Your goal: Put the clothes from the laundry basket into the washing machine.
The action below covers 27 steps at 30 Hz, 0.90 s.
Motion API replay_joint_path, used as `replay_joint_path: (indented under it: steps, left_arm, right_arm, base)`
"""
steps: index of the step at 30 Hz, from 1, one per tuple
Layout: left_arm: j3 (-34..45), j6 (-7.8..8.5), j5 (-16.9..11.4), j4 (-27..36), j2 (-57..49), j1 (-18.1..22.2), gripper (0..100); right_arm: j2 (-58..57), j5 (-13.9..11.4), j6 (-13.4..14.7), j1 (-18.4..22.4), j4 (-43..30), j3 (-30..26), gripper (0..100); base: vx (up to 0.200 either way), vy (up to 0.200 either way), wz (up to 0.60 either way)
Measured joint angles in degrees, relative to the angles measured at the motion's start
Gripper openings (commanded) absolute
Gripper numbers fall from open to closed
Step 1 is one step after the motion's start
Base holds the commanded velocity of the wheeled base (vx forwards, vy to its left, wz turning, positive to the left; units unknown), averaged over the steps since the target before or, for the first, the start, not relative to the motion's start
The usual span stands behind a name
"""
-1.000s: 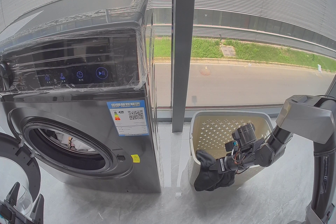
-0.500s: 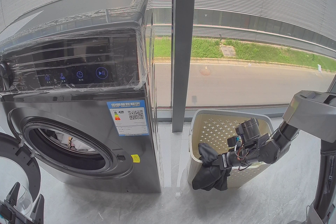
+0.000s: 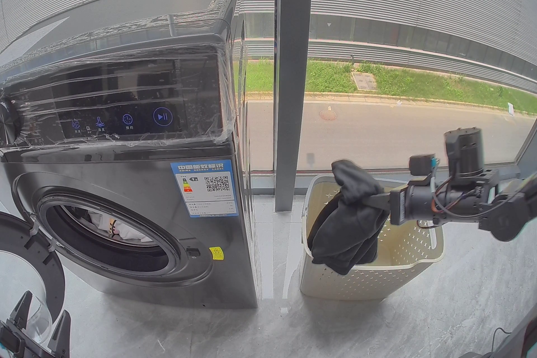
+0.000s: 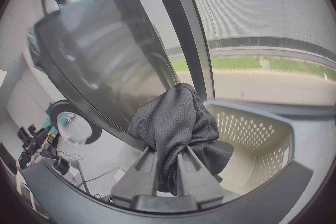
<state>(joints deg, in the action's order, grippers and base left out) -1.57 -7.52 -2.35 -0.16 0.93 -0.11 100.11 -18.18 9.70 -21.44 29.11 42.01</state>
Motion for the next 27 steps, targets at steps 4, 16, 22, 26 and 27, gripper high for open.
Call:
replay_joint_path:
  steps: [4, 16, 22, 26, 27]
  left_arm:
    - [0.0, -0.02, 0.0, 0.0, 0.0, 0.0, 100]
    - [0.0, -0.05, 0.0, 0.0, 0.0, 0.0, 100]
    - [0.0, -0.02, 0.0, 0.0, 0.0, 0.0, 100]
    - [0.0, -0.02, 0.0, 0.0, 0.0, 0.0, 100]
    - [0.0, -0.02, 0.0, 0.0, 0.0, 0.0, 100]
  right_arm:
    - [-11.2, -0.8, -0.5, -0.4, 0.0, -1.5, 0]
    - [-37.4, -1.1, 3.7, -13.1, -5.2, -3.1, 0]
    - [-42.5, -1.3, 4.1, -14.4, -5.9, -5.3, 0]
    - [-43.6, -1.4, 4.1, -14.8, -5.9, -7.0, 0]
    - [-43.8, -1.4, 4.1, -15.0, -6.0, -7.3, 0]
  base:
    - [0.000, 0.000, 0.00]
    - [-0.017, 0.000, 0.00]
    - [-0.200, 0.000, 0.00]
    - [-0.200, 0.000, 0.00]
    - [-0.200, 0.000, 0.00]
